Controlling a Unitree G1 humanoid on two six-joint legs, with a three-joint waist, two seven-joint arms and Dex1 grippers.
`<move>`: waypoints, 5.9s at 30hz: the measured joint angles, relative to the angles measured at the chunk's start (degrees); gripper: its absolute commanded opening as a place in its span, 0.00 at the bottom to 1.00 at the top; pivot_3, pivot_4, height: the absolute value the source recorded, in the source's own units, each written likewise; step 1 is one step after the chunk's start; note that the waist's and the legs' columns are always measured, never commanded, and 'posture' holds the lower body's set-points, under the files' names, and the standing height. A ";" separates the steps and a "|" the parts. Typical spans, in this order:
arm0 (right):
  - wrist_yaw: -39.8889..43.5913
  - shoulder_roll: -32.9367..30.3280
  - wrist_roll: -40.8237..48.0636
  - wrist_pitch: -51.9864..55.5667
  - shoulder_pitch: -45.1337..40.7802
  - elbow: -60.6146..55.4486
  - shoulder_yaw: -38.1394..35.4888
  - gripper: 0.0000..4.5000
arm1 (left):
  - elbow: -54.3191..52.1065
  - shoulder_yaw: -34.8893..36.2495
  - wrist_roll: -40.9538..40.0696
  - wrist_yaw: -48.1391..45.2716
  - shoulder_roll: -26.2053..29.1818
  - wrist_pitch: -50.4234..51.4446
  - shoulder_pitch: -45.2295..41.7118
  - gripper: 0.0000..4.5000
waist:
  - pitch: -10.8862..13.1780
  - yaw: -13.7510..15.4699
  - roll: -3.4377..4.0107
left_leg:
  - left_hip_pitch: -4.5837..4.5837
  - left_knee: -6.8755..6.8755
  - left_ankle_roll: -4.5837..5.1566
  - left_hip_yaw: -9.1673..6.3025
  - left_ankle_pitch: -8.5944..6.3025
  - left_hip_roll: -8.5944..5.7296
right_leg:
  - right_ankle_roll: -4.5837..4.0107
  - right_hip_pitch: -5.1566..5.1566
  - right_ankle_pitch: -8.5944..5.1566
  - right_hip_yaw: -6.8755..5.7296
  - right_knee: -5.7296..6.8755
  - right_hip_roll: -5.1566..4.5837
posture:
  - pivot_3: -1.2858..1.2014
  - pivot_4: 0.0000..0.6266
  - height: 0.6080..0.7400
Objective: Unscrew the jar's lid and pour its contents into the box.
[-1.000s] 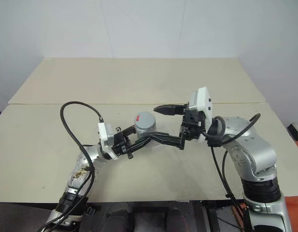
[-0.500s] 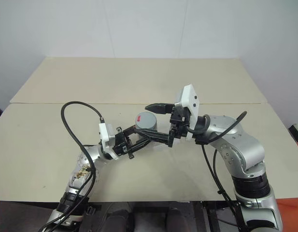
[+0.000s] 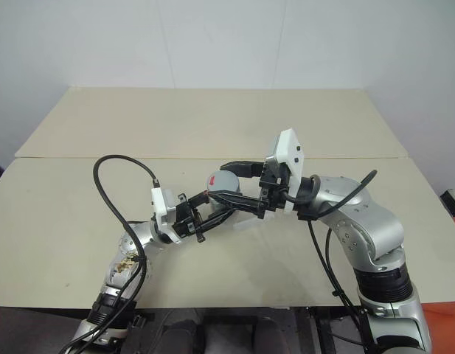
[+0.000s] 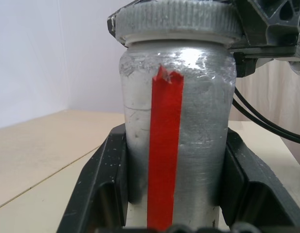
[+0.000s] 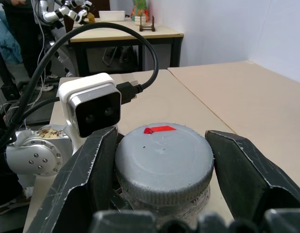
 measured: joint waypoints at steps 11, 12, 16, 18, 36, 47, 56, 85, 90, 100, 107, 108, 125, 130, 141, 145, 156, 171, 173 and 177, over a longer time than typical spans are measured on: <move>2.01 -0.32 -0.37 -0.43 0.00 0.57 0.00 0.63 | 0.00 -0.05 -0.10 -0.70 0.40 0.13 0.01 0.45 | 0.00 -0.01 0.00 | 0.00 0.00 0.00 0.00 0.00 0.00 | 0.00 0.00 0.00 0.00 0.00 0.00 | 0.52 0.24 1.00; 2.08 -0.18 -0.44 -0.54 0.00 0.63 0.02 0.63 | -0.01 -0.06 -0.12 -0.71 0.40 0.13 0.01 0.45 | 0.00 -0.02 0.00 | 0.00 0.00 0.00 0.00 0.00 0.00 | 0.00 0.00 0.00 0.00 0.00 0.00 | 0.52 0.24 1.00; 2.10 0.14 -0.99 -0.93 0.00 0.90 0.12 0.63 | -0.01 -0.06 -0.14 -0.67 0.39 0.13 0.01 0.45 | 0.00 -0.02 0.00 | 0.00 0.00 0.00 0.00 0.00 0.00 | 0.00 0.00 0.00 0.00 0.00 0.00 | 0.52 0.24 1.00; 2.17 0.23 -1.06 -1.02 0.00 1.06 0.13 0.63 | -0.01 -0.06 -0.14 -0.63 0.39 0.16 0.01 0.45 | 0.00 -0.02 0.00 | 0.00 0.00 0.00 0.00 0.00 0.00 | 0.00 0.00 0.00 0.00 0.00 0.00 | 0.52 0.24 1.00; 20.10 0.16 2.65 -0.99 -8.77 15.91 1.64 0.63 | -1.76 -0.37 -5.74 -5.84 3.28 5.07 -0.87 0.45 | 0.00 -0.10 0.00 | -0.01 0.00 0.00 0.00 0.00 0.01 | 0.00 0.00 0.00 0.00 0.01 0.00 | 0.52 0.24 1.00; 20.52 1.77 5.88 0.76 -10.01 19.15 -0.08 0.63 | -2.80 -1.70 -5.71 -6.73 3.41 5.10 0.99 0.45 | 0.00 -0.09 0.00 | 0.00 0.00 0.00 0.00 0.00 0.01 | 0.00 -0.02 0.00 0.00 0.02 0.00 | 0.52 0.24 1.00; 4.70 -4.35 -2.21 -3.86 1.13 17.66 -12.15 0.63 | -4.11 -0.08 -4.56 -3.48 3.80 4.86 1.98 0.45 | 0.00 1.41 0.00 | -0.15 0.00 0.00 0.17 0.00 -0.03 | 0.00 -0.01 0.00 -0.09 0.00 -0.04 | 0.52 0.24 1.00; -17.45 -9.99 -17.40 10.83 31.32 -4.62 -7.37 0.99 | 9.23 7.07 4.03 1.85 11.75 4.19 -10.13 0.45 | 0.00 -0.08 -0.02 | -0.01 0.02 -0.01 0.45 0.01 -0.02 | 0.02 0.01 0.00 0.12 -0.01 0.05 | 0.52 0.24 1.00; -11.65 -14.29 -14.37 7.65 30.22 -10.62 -12.79 0.99 | 17.22 3.90 11.11 -1.07 15.03 -3.11 -18.74 0.45 | 0.01 0.23 -0.04 | -0.02 0.02 0.00 0.44 0.00 -0.04 | 0.02 0.05 -0.01 0.04 -0.09 0.06 | 0.52 0.24 1.00; -4.04 -15.46 -10.94 3.47 32.07 -15.61 -13.43 0.99 | 53.20 -11.58 37.88 2.36 16.21 -37.51 -47.56 0.45 | 0.20 1.45 -0.36 | -0.29 0.09 0.01 0.42 0.00 -0.11 | 0.08 -0.01 0.02 -0.07 -0.25 0.04 | 0.52 0.24 1.00; -6.64 -13.60 -11.05 3.48 32.86 -16.31 -13.29 0.99 | 65.31 -31.19 71.33 39.96 12.71 -48.74 -64.36 0.45 | 0.32 1.69 -0.57 | -0.58 0.15 0.03 0.38 -0.02 -0.14 | 0.27 -0.08 0.14 -0.10 -0.58 0.01 | 0.52 0.24 1.00; -7.01 -13.36 -11.04 3.48 33.21 -16.56 -13.31 0.99 | 65.99 -34.67 75.74 46.22 12.17 -48.56 -66.00 0.45 | 0.33 1.70 -0.58 | -0.59 0.15 0.04 0.38 -0.02 -0.14 | 0.28 -0.08 0.14 -0.10 -0.63 0.01 | 0.52 0.24 1.00; -11.75 -11.44 -10.66 3.83 35.95 -18.82 -13.60 0.99 | 77.40 -64.58 108.67 100.68 3.18 -38.21 -76.20 0.45 | 0.43 2.85 -0.74 | -1.13 0.26 -0.21 0.51 0.13 -0.17 | 0.30 -0.95 0.15 -0.01 0.01 0.00 | 0.52 0.24 1.00; -11.87 -11.45 -9.75 3.83 35.79 -18.81 -13.60 0.99 | 77.72 -64.08 107.70 101.09 3.24 -38.99 -76.20 0.45 | 0.43 2.82 -0.74 | -1.19 0.65 -0.18 0.51 0.11 -0.16 | 0.30 -0.93 0.15 0.00 0.16 0.00 | 0.52 0.24 1.00; -12.74 -10.87 -8.74 3.84 34.88 -18.49 -13.57 0.99 | 80.74 -12.27 47.77 32.01 4.89 -47.71 -56.51 0.45 | 0.36 2.07 -0.62 | -1.15 0.96 -0.19 0.58 0.14 -0.09 | 0.26 -0.88 0.16 -0.03 0.46 -0.01 | 0.52 0.24 1.00; -12.95 -10.19 -8.67 3.85 33.78 -17.70 -13.35 0.99 | 69.05 2.67 24.70 10.48 2.28 -31.75 -47.82 0.45 | 0.36 1.48 -0.62 | -1.26 1.25 -0.06 0.48 0.06 -0.09 | 0.27 -0.88 0.16 -0.04 0.87 -0.02 | 0.52 0.24 1.00; -11.95 -9.57 -8.69 3.85 31.13 -14.46 -10.71 0.99 | 8.39 8.97 7.52 21.87 -0.84 8.86 -10.76 0.45 | 0.32 0.41 -0.56 | -0.90 1.42 0.01 0.06 0.02 -0.12 | 0.28 -0.80 0.17 0.32 1.09 -0.03 | 0.52 0.24 1.00; -9.87 -9.89 -8.94 3.85 27.58 -10.84 -7.42 0.99 | 9.94 8.37 17.13 33.68 -0.26 5.57 -1.64 0.45 | 0.33 0.71 -0.57 | 0.34 1.50 0.00 0.36 0.02 -0.01 | 0.14 0.71 0.20 0.14 0.86 0.08 | 0.52 0.24 1.00; -9.87 -9.88 -8.94 3.85 27.57 -10.83 -6.84 0.99 | 10.39 8.66 16.36 33.96 -1.14 5.58 -1.41 0.45 | 0.33 0.86 -0.57 | 0.33 1.50 0.00 0.35 0.02 -0.01 | 0.14 0.70 0.20 0.13 0.86 0.07 | 0.52 0.24 1.00; -9.90 -9.89 -8.94 3.85 27.57 -10.83 -6.82 1.00 | 10.74 9.43 15.45 33.67 -1.22 5.06 -1.00 0.52 | 0.33 0.86 -0.57 | 0.34 1.50 0.00 0.35 0.02 0.00 | 0.14 0.70 0.20 0.12 0.86 0.08 | 0.52 0.24 1.00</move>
